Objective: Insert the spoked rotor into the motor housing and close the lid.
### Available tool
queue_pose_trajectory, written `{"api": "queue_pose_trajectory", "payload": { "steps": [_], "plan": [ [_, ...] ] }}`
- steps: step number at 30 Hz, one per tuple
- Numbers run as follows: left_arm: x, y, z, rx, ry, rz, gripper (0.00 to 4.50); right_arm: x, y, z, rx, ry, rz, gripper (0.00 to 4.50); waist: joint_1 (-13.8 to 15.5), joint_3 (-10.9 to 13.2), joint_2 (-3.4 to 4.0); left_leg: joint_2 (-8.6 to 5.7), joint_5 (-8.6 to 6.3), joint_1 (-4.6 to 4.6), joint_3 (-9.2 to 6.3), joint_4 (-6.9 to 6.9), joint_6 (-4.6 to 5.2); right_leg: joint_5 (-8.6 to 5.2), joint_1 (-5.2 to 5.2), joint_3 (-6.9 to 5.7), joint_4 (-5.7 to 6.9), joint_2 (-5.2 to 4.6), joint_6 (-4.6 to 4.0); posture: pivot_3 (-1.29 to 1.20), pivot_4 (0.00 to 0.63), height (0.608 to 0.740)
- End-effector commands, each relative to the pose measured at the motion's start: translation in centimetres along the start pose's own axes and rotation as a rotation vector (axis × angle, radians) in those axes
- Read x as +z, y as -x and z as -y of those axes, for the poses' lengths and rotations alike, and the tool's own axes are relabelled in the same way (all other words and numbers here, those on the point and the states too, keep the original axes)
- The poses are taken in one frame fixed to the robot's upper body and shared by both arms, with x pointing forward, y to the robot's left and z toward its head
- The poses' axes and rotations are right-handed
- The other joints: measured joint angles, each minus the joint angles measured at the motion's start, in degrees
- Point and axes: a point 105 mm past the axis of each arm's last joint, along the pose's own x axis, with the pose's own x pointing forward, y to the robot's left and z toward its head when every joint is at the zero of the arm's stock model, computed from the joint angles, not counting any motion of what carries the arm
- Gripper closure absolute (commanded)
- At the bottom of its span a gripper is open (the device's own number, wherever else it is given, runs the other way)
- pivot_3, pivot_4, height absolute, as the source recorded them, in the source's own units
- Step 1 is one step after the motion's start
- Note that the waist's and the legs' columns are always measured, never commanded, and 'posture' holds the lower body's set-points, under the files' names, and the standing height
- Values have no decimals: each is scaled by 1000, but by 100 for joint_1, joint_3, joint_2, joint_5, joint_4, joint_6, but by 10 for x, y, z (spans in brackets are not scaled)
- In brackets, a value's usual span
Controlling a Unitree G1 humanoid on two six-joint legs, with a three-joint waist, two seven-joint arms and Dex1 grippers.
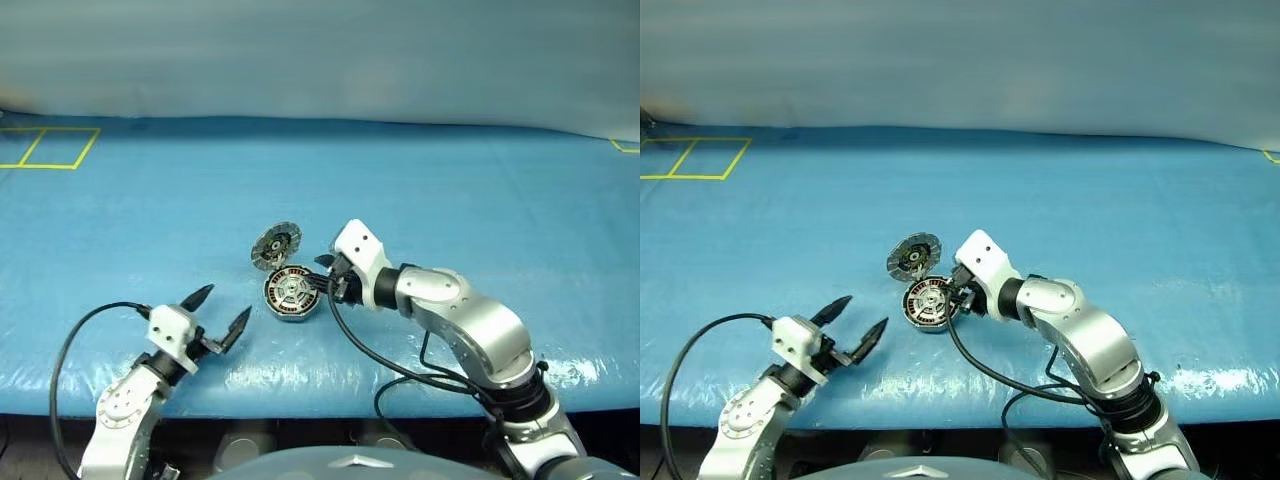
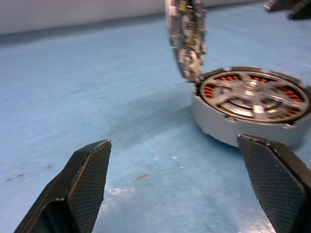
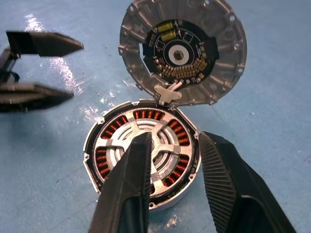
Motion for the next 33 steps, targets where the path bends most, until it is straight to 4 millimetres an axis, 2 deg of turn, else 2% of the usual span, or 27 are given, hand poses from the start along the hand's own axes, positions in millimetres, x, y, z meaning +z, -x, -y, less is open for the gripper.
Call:
{"api": "queue_pose_trajectory", "payload": {
  "steps": [1, 3, 8, 11, 12, 15, 20, 24, 28, 33],
  "plan": [
    [54, -4, -21, 2, 54, 173, 947, 12, 5, 1, -37, 0, 85, 3948, 0, 0, 0, 0, 0, 0, -1, 2, 0, 0, 2, -1, 2, 0, 0, 0, 150, 740],
    [67, -12, -35, 18, 33, 187, 1608, 10, 5, 1, -49, -16, 96, 4500, 10, 0, 0, 1, 1, 2, -1, 7, -1, 0, 6, -5, 1, 2, 0, 0, 150, 740],
    [76, -46, -76, 56, -9, 160, 3295, 1, 8, 2, -64, -50, 141, 4500, 6, -2, -4, -11, 1, 10, 7, 13, 0, 12, 16, -7, -1, 3, 20, 0, 150, 740],
    [71, -77, -80, -19, -34, 105, 4327, -6, 11, -1, -63, -66, 186, 4500, 7, -1, -10, -14, 2, 12, 14, 11, -1, 16, 21, -8, -2, 6, 27, 0, 150, 740],
    [70, -86, -78, -56, -23, 96, 4459, -8, 13, -2, -60, -75, 202, 4500, 9, -1, -10, -23, 2, 12, 14, 10, -1, 17, 22, -7, -2, 7, 28, 0, 150, 740],
    [70, -112, -58, -258, 105, 82, 4459, -21, 18, -7, -65, -110, 235, 4500, -7, -1, -15, -34, 2, 10, 15, 10, -1, 19, 23, -3, -4, 4, 30, 0, 150, 740],
    [67, -131, -25, -538, 247, 2, 4459, -40, 28, -18, -83, -154, 337, 4500, -85, 0, -15, -39, 2, 8, 15, 8, 0, 18, 20, -1, -4, 4, 31, 0, 150, 740],
    [69, -132, -7, -716, 338, -56, 4459, -64, 33, -20, -148, -181, 319, 4500, -166, 1, -17, -34, 2, 12, 15, 8, 0, 18, 19, 3, 2, 8, 31, 0, 150, 740],
    [65, -130, 2, -807, 358, -136, 4459, -85, 37, -17, -214, -212, 277, 4500, -148, 2, -17, -9, 2, 21, 18, 12, -1, 19, 28, 4, 7, 9, 32, 0, 150, 740],
    [54, -126, 14, -863, 393, -224, 4459, -92, 39, -15, -257, -233, 274, 4500, -127, 2, -18, -6, 2, 21, 16, 10, -1, 18, 26, 7, 5, 9, 31, 0, 150, 740]
  ]
}}
